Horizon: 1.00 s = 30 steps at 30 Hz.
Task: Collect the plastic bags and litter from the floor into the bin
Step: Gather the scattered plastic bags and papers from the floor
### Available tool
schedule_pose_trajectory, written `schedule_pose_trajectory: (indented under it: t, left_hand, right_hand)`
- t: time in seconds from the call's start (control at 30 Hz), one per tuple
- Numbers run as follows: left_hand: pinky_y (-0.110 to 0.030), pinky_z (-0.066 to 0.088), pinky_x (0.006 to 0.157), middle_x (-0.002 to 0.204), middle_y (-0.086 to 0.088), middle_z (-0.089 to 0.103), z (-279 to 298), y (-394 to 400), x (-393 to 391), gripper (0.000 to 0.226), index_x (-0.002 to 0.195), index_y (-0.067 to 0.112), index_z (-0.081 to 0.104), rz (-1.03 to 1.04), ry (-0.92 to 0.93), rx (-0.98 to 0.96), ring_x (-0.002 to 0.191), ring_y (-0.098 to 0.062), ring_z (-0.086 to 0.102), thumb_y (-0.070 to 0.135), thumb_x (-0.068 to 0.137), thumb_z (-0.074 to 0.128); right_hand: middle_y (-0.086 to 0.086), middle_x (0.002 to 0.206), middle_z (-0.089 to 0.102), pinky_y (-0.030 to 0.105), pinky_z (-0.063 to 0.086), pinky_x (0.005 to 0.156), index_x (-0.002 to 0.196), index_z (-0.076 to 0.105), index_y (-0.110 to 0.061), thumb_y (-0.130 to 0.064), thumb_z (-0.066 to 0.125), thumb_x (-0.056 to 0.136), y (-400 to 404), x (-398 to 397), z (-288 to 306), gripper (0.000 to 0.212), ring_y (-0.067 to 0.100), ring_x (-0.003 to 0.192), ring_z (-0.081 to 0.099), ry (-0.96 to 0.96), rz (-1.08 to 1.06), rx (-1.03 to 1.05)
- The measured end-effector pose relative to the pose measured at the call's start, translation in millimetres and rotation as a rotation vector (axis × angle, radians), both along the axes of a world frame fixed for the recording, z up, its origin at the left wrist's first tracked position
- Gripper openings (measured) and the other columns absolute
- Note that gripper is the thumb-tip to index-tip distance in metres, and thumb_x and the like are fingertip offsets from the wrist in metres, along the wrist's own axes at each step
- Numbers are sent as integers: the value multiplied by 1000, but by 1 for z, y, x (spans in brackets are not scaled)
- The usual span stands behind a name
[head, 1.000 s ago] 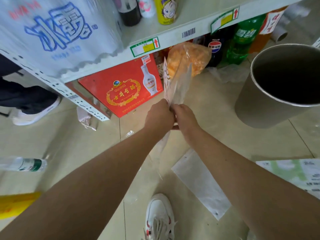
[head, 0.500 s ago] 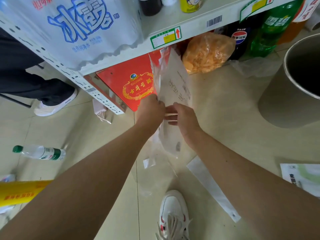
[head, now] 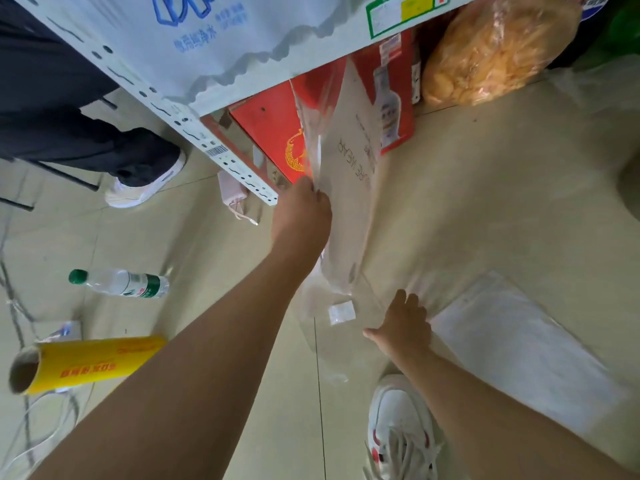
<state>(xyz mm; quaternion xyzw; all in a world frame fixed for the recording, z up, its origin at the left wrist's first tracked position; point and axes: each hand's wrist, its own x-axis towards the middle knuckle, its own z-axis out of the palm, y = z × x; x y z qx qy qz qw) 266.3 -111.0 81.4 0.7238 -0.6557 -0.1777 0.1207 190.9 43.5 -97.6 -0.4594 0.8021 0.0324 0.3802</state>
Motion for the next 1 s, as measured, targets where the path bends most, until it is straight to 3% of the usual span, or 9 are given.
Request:
schedule_pose_trajectory:
  t: [0.1,0.23,0.37,0.5,0.57,0.63,0.83,0.9,1.0]
  left_hand:
    - [-29,27,48,63,-2,42,-8,0,5,24,66,16,36,-6,-14,-4,54,-14,38,16,90,40]
    - [-31,26,48,62,-1,38,-10,-1,3,27,65,16,34,-22,-32,-14,54,-13,35,14,90,41]
    - [-30,24,47,62,-2,40,-12,-1,1,25,64,16,34,-23,-9,-15,53,-16,35,13,88,41]
    - [-29,26,49,62,-1,42,-9,0,-2,22,67,15,39,-35,-37,-15,55,-19,38,14,89,40]
    - [-28,30,50,64,-2,45,-7,1,-4,17,72,12,44,-33,-36,-20,59,-22,42,15,88,39]
    - [-29,33,52,66,-3,48,-4,2,-7,16,76,10,47,-34,-38,-21,60,-23,45,15,89,38]
    - [-28,27,47,65,-2,48,7,4,-25,17,74,12,45,-94,-90,-58,55,-19,42,15,89,39]
    - [-29,29,50,66,-2,46,8,6,-36,17,73,12,44,-117,-97,-45,58,-22,43,14,89,39]
    - [-29,29,49,64,-3,45,11,13,-61,24,65,17,37,-178,-100,-4,59,-24,43,12,88,40]
  right_hand:
    - [12,124,54,33,52,81,152,25,-8,-42,75,79,11,8,-26,95,25,104,60,131,59,-85]
    - [8,119,63,32,52,85,156,10,-13,-15,51,96,11,7,-33,73,22,104,65,58,45,-92]
    - [12,117,63,36,48,87,139,36,-10,-3,40,94,10,4,-29,45,28,109,62,-75,-68,-107]
    - [15,122,62,30,43,94,117,58,-3,-6,52,93,5,-14,-30,25,29,117,58,-177,-126,-26]
    - [14,105,68,24,47,82,97,68,-3,-10,60,89,0,-24,-19,14,28,106,63,-270,-168,31]
    - [8,73,59,15,41,54,66,59,-9,-11,63,83,-6,-34,-7,18,26,83,63,-432,-251,119]
    - [13,58,45,26,56,46,66,47,-3,4,49,84,-42,-84,48,20,15,23,48,-795,-811,55]
    - [8,54,36,37,60,58,63,45,-1,8,45,81,-55,-103,68,20,16,25,38,-897,-937,-17]
    - [6,57,34,26,47,45,76,62,3,0,50,79,-63,-131,99,12,16,41,30,-1024,-982,-187]
